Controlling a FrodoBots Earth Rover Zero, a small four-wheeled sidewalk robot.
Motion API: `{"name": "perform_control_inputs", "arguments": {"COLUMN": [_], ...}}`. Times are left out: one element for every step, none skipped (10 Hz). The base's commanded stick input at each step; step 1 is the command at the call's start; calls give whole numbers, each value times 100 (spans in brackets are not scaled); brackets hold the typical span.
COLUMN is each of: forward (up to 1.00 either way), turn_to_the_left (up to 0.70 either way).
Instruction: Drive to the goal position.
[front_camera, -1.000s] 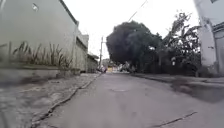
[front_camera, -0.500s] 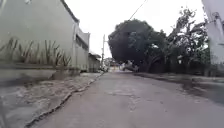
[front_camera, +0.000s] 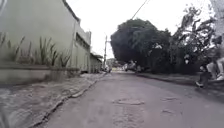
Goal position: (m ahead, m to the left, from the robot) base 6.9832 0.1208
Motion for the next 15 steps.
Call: {"name": "perform_control_inputs", "arguments": {"forward": [100, 100, 100, 100, 100, 100, 100, 100, 100, 100, 100, 100, 100, 100, 100], "turn_to_the_left": [0, 0, 0, 0, 0, 0, -2, -19, -32, -36, -28, -10, 0, 0, -6]}}
